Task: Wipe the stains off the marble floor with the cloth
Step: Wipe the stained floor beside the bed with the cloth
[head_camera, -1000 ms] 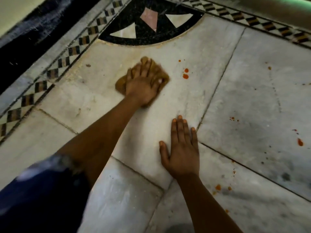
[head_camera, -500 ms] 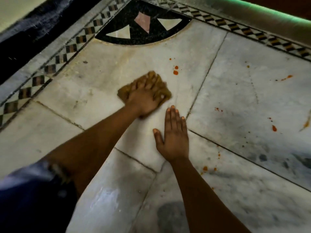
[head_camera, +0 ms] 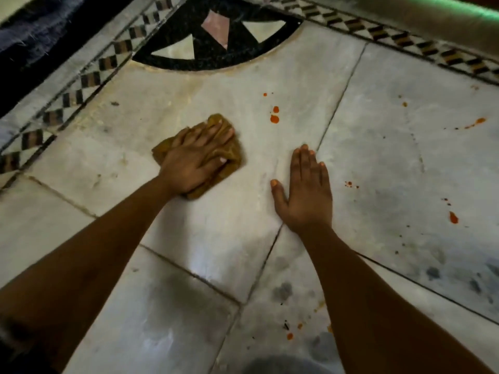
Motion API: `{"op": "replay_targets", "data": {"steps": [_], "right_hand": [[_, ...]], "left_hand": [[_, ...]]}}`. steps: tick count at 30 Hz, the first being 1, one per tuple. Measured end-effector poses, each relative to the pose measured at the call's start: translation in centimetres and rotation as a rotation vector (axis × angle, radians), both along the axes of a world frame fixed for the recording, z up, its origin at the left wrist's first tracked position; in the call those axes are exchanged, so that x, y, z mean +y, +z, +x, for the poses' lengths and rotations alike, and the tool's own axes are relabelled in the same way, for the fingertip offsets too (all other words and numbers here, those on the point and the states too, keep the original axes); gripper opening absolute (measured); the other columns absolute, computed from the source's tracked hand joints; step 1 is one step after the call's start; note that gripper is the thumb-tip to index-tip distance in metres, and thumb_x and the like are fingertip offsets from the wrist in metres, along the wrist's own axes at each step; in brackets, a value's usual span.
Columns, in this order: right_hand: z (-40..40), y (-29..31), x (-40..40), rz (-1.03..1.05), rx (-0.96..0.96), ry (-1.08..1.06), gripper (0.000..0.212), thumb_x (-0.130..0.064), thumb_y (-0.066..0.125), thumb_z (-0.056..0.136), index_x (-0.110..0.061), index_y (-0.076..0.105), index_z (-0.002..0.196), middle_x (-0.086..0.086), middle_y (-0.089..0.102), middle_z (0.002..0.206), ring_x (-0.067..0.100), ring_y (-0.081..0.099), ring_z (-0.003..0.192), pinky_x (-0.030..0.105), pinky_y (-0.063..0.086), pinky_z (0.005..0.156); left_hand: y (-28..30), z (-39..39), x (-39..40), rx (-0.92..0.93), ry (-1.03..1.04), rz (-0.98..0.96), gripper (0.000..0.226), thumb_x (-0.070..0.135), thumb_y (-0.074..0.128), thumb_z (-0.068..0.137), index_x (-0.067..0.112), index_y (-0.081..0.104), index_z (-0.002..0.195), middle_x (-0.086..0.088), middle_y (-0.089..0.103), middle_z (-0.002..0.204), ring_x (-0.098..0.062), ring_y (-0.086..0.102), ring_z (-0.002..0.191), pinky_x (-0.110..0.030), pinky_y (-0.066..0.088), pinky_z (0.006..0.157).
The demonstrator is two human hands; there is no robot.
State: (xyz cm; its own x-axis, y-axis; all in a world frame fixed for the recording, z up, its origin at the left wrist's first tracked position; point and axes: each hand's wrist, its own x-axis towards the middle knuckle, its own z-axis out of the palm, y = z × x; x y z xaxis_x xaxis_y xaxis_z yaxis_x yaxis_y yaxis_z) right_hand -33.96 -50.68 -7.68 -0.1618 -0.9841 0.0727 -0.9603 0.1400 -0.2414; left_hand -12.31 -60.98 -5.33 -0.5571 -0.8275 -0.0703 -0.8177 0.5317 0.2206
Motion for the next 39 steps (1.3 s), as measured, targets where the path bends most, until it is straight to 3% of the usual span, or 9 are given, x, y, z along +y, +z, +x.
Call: {"op": "replay_targets", "data": {"steps": [6,9,13,16,20,23,29,35,39], "right_hand": [[-0.1,0.3,-0.2,0.022,-0.047,-0.014,0.074,-0.048,0.029,0.089,-0.002,0.022,0.147,0.016,0.020,0.154,0.028,0.018,0.143,0.041,0.010,0.116],[0.1,0.4,-0.1,0.039,-0.046,-0.017,0.074,-0.048,0.031,0.089,-0.002,0.023,0.147,0.016,0.020,0.154,0.027,0.018,0.143,0.042,0.012,0.115],[0.0,0.4,0.0,0.064,-0.032,-0.021,0.074,-0.049,0.030,0.089,-0.003,0.021,0.147,0.015,0.018,0.155,0.026,0.017,0.144,0.041,0.011,0.115],[0.1,0.5,-0.1,0.076,-0.041,-0.025,0.074,-0.048,0.030,0.089,-0.003,0.022,0.147,0.015,0.019,0.154,0.027,0.018,0.143,0.041,0.011,0.115],[0.2,0.5,-0.1,0.079,-0.052,-0.029,0.074,-0.048,0.031,0.088,-0.002,0.025,0.146,0.017,0.023,0.153,0.029,0.022,0.142,0.041,0.011,0.114],[0.2,0.4,-0.1,0.056,-0.059,-0.034,0.074,-0.048,0.031,0.088,-0.002,0.023,0.146,0.016,0.022,0.153,0.027,0.020,0.142,0.040,0.010,0.115],[0.0,0.4,0.0,0.062,-0.061,-0.022,0.074,-0.049,0.029,0.089,-0.004,0.019,0.148,0.014,0.017,0.155,0.025,0.015,0.144,0.039,0.008,0.115],[0.1,0.6,-0.1,0.059,-0.073,-0.035,0.074,-0.047,0.033,0.087,-0.002,0.024,0.146,0.016,0.022,0.154,0.027,0.021,0.142,0.040,0.011,0.115],[0.1,0.7,-0.1,0.056,-0.087,-0.037,0.074,-0.047,0.032,0.088,-0.003,0.023,0.146,0.015,0.021,0.154,0.027,0.019,0.143,0.040,0.011,0.115]], "left_hand": [[0.6,-4.3,-10.0,-0.020,0.299,0.060,0.056,0.052,0.023,0.096,0.033,0.012,0.148,0.005,0.006,0.159,-0.017,0.006,0.145,-0.042,0.005,0.114],[0.6,-8.4,-14.8,0.033,0.326,0.131,0.053,0.048,0.025,0.099,0.034,0.015,0.149,0.009,0.005,0.158,-0.014,0.002,0.145,-0.041,0.001,0.114],[1.4,-14.9,-15.8,0.117,0.182,0.242,0.052,0.047,0.024,0.099,0.030,0.017,0.148,0.006,0.008,0.158,-0.015,0.005,0.145,-0.037,-0.001,0.115],[1.3,-15.8,-11.8,0.064,-0.031,0.254,0.055,0.048,0.026,0.099,0.030,0.012,0.149,0.006,0.006,0.158,-0.015,0.004,0.145,-0.034,-0.002,0.114],[-0.1,-11.6,-5.2,-0.050,-0.230,-0.018,0.061,0.064,0.015,0.088,0.044,0.009,0.145,0.005,0.008,0.158,-0.023,0.008,0.145,-0.046,0.002,0.114],[-0.3,-12.4,-7.0,-0.096,-0.106,-0.011,0.063,0.065,0.009,0.085,0.045,0.010,0.145,0.003,0.009,0.158,-0.024,0.007,0.145,-0.049,0.003,0.114],[0.3,-16.8,-13.7,-0.093,0.123,0.042,0.058,0.055,0.022,0.096,0.034,0.008,0.149,0.003,0.000,0.159,-0.026,0.002,0.145,-0.049,0.001,0.114],[-0.4,-9.0,-4.6,-0.025,-0.109,-0.041,0.062,0.060,0.013,0.087,0.040,0.016,0.145,0.002,0.018,0.157,-0.023,0.015,0.144,-0.043,0.008,0.113],[-0.5,-10.6,-11.5,-0.098,0.253,-0.031,0.060,0.056,0.019,0.095,0.030,0.018,0.149,0.000,0.008,0.159,-0.026,0.006,0.145,-0.047,0.006,0.114]]}}
